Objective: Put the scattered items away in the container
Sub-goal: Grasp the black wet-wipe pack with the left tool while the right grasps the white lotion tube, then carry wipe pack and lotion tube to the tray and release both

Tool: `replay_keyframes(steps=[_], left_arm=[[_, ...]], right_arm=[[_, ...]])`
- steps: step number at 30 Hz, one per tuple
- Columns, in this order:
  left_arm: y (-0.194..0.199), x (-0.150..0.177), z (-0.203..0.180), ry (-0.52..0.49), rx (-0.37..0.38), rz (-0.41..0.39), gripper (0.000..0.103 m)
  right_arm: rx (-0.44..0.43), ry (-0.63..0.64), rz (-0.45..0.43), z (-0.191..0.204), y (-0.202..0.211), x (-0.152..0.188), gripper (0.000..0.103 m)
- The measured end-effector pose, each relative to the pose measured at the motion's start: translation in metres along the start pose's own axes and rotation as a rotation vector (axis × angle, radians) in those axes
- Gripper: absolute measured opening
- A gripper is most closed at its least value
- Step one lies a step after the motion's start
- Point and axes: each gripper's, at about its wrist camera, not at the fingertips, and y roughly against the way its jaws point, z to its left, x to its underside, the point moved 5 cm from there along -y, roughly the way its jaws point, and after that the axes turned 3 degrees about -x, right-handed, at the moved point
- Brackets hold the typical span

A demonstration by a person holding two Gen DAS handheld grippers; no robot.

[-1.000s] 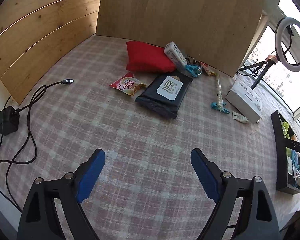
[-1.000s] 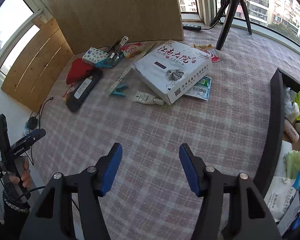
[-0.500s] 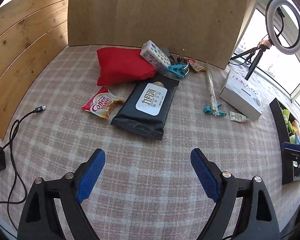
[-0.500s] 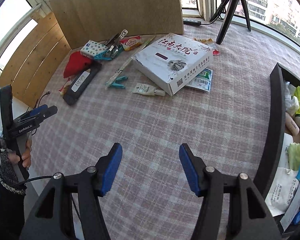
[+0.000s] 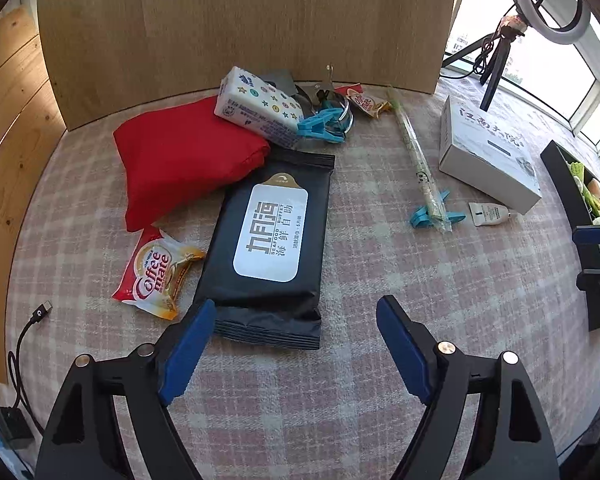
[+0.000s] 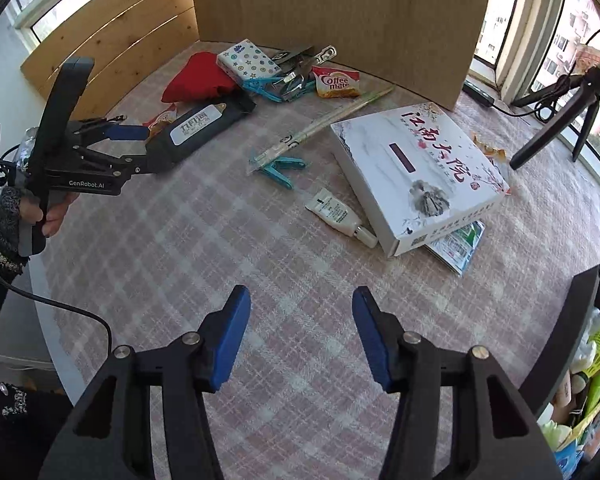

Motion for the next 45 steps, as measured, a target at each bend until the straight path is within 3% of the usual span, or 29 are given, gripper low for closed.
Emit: replay_keyframes(steps=[2,8,18,24,31,34,37,38,42,45], left_arm=[[-0.002,-0.003,0.003,-0.007,0.001,0.002,0.081],[-0.007,-0.017,0.016,0.019,0.013,0.004,0.081],[-0.029,-0.032,0.018,-0.044,-0.032,0.073,0.081],[-0.045,-0.035,0.016,-0.06,-0.014,0.123,0.081],[-0.05,-0.039,0.015,-0.079,-0.005,0.14,0.082],[-0.048,-0.037,0.009,-0.116,-0.006,0.138,0.077],[-0.047,-0.036,0.008,-0.113,-0.002,0.135,0.072],[-0.046,-0.036,0.008,-0.112,-0.001,0.134,0.07],[-0.043,-0.033,0.007,-0.109,-0.002,0.126,0.067],[-0.038,-0.026,0.002,-0.111,0.003,0.124,0.065]], right_arm=[[-0.029,0.037,0.025,0.002,-0.01,-0.013,0.044],[-0.062,0.093,0.071,0.006,-0.037,-0.038,0.044],[-0.025,0.146,0.12,-0.01,-0.058,-0.049,0.044],[-0.064,0.148,0.153,-0.017,-0.062,-0.05,0.044],[0.028,0.253,0.227,-0.017,-0.081,-0.053,0.044],[0.056,0.31,0.254,-0.015,-0.087,-0.051,0.045],[0.047,0.284,0.277,-0.019,-0.087,-0.051,0.045],[0.045,0.277,0.282,-0.02,-0.086,-0.05,0.044],[0.047,0.235,0.286,-0.026,-0.081,-0.044,0.02],[0.01,0.154,0.277,-0.033,-0.074,-0.033,0.019]])
